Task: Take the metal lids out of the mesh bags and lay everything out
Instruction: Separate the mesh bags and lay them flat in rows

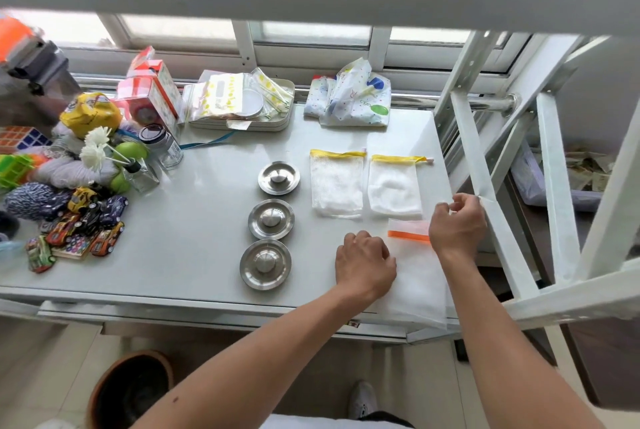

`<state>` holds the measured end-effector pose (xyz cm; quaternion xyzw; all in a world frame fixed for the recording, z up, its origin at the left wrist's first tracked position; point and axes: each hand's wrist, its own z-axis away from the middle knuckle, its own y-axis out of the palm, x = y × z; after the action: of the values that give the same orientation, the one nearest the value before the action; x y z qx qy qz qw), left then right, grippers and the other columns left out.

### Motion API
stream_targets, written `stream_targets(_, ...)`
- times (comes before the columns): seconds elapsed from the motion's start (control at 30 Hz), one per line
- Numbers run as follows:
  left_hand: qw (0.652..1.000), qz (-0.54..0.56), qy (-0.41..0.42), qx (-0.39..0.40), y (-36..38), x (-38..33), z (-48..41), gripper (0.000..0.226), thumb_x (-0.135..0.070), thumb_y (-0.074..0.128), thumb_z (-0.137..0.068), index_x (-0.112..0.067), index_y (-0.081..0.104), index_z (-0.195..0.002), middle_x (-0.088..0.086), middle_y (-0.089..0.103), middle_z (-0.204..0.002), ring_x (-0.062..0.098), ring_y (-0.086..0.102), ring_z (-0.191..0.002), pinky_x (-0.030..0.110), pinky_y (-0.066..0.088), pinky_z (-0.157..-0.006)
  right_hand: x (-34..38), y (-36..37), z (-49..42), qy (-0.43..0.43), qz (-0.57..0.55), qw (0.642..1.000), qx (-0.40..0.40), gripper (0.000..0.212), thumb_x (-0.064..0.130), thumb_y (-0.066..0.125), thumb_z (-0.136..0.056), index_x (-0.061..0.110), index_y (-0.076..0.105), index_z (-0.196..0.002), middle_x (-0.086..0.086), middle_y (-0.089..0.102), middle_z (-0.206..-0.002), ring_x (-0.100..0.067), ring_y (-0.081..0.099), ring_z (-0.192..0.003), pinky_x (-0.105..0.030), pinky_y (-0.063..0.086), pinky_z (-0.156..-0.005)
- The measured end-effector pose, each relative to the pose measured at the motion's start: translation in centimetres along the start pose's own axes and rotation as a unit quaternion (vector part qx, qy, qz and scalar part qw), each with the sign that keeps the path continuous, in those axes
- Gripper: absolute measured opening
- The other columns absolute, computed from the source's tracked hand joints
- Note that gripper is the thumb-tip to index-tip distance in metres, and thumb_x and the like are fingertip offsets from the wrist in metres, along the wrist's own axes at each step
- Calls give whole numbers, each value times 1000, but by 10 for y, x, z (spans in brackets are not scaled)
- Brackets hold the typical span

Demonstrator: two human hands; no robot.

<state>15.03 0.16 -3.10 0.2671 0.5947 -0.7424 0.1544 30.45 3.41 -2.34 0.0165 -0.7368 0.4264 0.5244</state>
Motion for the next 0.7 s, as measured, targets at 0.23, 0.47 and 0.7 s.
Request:
stream_targets(0.23, 940, 332, -69, -42, -37, 18, 9, 16, -30, 65, -78, -18, 59, -69, 4, 69, -68, 19, 68, -64, 45, 57, -68, -10, -8, 14, -12, -3, 1000, 6, 22, 24, 53, -90, 8, 61, -103, -14, 63, -108, -26, 55, -97, -29, 37, -81)
stream_targets(0.47, 993, 8, -10, -120, -65, 55, 21, 32, -19, 59, -86, -17, 51, -117, 5, 70, -77, 28, 68, -75, 39, 55, -63, -19, -12, 27, 27, 83, 992, 96, 42, 26, 64, -83, 6, 50, -119, -18, 54, -119, -38, 51, -112, -48, 47, -93)
stream_targets(0.7, 939, -282, 194, 3, -52, 60, 32, 58, -42, 47, -95, -28, 29, -147, 12, 12, -162, 34, 11, -146, 48, 22, -112, -16, -18, 34, -8, 133, 981, 142, 57, 18, 68, -80, 2, 47, -131, -20, 58, -121, -37, 56, -110, -39, 46, -89)
